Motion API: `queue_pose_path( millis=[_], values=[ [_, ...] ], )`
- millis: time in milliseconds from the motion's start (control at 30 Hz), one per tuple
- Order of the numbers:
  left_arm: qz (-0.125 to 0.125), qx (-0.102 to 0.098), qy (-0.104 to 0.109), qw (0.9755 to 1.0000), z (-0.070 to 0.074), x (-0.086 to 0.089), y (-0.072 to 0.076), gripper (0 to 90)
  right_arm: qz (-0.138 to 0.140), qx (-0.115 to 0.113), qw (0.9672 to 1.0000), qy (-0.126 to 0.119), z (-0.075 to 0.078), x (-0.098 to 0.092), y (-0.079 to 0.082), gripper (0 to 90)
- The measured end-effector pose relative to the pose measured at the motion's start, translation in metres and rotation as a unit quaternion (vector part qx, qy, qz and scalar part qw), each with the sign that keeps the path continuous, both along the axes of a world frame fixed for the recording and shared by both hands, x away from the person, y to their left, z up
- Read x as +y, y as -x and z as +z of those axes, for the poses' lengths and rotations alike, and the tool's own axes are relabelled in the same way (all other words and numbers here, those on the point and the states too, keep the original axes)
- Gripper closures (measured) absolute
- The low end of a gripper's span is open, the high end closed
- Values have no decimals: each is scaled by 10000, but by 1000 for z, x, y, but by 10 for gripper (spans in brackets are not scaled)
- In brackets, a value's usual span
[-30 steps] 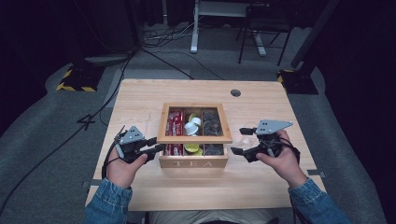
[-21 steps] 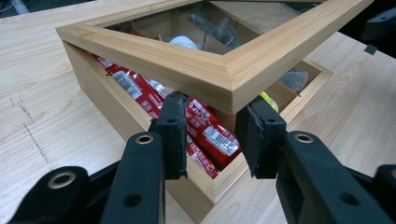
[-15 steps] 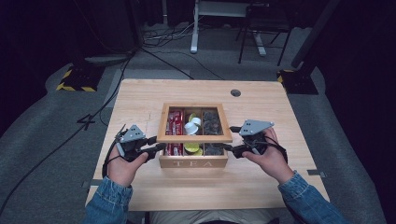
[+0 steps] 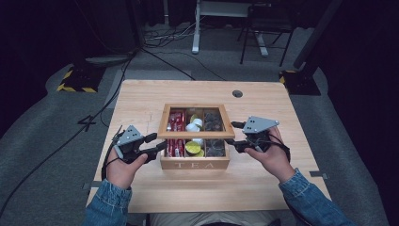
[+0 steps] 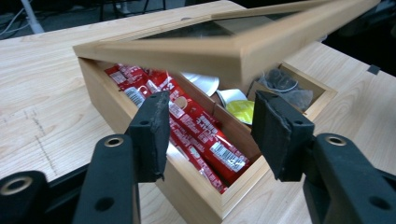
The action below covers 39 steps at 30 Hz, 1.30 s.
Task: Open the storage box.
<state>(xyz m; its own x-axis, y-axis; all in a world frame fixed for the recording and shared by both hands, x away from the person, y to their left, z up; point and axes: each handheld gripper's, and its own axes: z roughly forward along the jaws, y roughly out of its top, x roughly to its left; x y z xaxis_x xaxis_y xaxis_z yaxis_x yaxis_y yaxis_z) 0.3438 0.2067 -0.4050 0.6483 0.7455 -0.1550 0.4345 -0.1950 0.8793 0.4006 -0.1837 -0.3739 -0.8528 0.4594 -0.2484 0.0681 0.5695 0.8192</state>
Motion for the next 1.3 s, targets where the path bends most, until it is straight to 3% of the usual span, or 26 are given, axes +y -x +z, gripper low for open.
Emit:
queue_pose_path(
  millis=[233,400,733,1300],
  values=[
    [117,73,-43,9999,-4,5,1,443,143,-195,9997,-104,23,0,-10,484],
    [161,89,-49,9998,-6,8,2,437,244,-370,9990,12,34,1,-14,541],
    [293,136,-50,9995,-9,16,6,437,251,-165,9990,-333,55,1,-40,577],
    [496,267,-67,9984,-18,29,4,439,-5,-347,9982,-495,89,6,-89,624]
  ],
)
